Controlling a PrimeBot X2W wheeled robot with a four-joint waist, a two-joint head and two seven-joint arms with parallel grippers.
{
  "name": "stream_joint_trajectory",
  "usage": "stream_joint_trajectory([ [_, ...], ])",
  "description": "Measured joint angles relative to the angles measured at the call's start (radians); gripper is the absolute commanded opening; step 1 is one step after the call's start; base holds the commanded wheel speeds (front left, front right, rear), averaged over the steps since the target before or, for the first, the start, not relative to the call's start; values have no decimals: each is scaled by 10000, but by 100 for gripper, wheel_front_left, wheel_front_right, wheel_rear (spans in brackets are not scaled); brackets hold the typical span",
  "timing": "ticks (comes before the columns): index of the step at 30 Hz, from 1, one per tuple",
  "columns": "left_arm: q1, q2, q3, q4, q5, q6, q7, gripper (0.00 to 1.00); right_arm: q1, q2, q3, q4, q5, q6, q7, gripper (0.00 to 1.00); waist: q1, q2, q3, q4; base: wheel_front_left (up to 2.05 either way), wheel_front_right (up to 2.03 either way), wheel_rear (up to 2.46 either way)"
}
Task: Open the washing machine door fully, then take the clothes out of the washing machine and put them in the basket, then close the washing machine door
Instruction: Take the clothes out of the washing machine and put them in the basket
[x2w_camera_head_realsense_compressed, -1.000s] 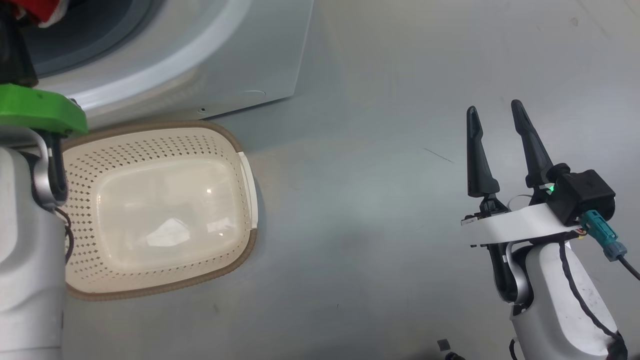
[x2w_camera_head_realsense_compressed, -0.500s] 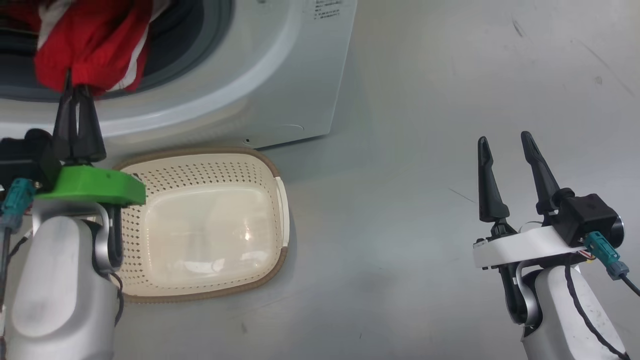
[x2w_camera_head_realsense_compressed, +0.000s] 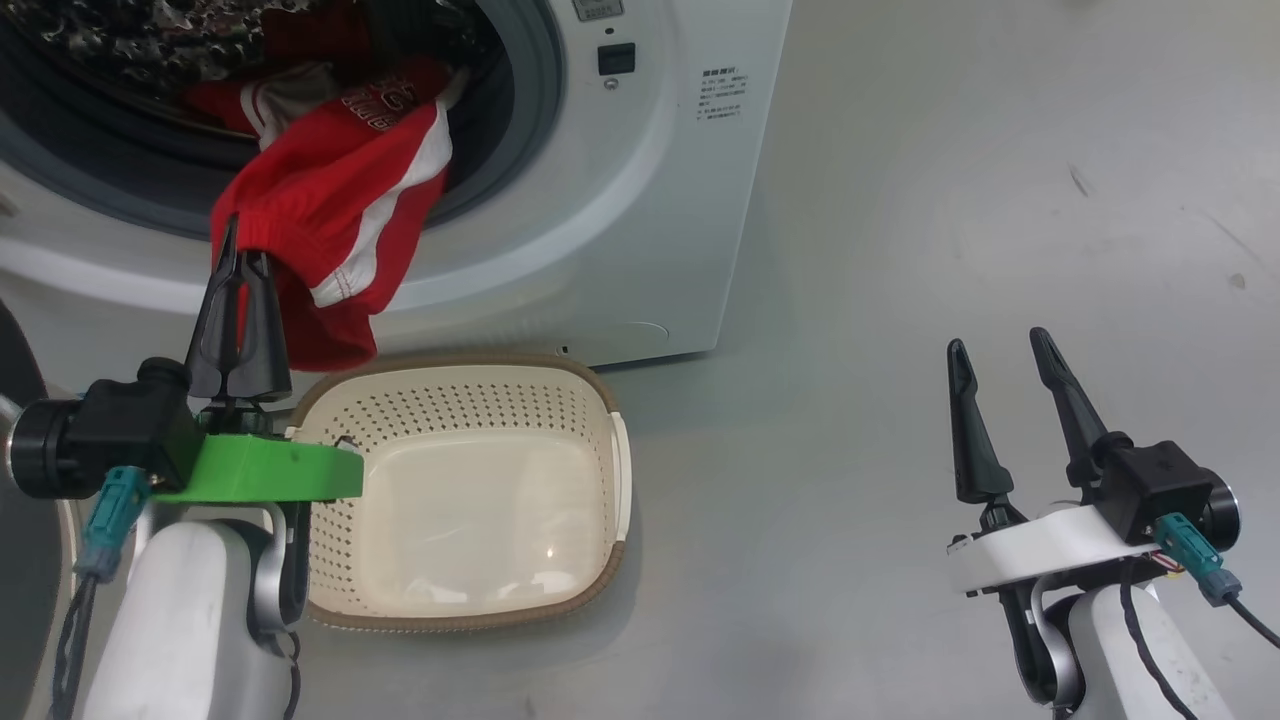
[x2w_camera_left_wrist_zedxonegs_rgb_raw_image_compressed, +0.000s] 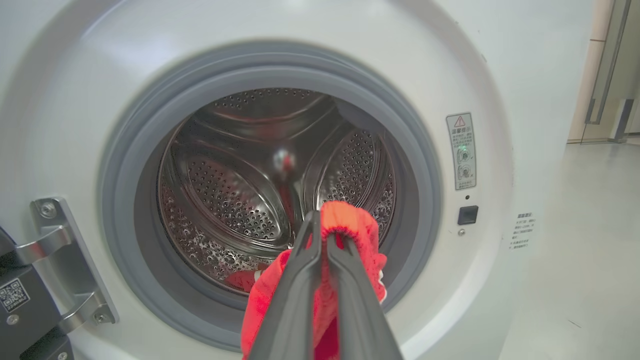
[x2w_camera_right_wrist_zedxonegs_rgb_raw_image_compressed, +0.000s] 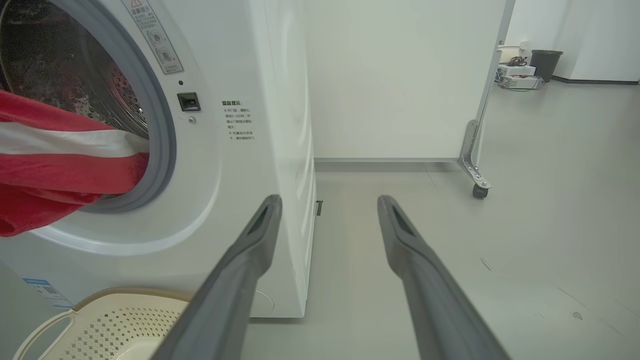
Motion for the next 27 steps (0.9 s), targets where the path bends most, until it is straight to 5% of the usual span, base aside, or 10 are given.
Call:
stream_joint_trajectory([
  [15, 1538, -67, -525, -1151, 10, 0, 242, 0, 332, 33, 351, -148, 0, 123, 0, 100, 0, 0, -463, 473, 0, 0, 0],
  [27, 2072, -157, -1101, 297, -466, -109, 1151, 0, 310, 96, 594, -408, 0, 196, 0, 100, 0, 0, 94, 192, 0, 0, 0],
])
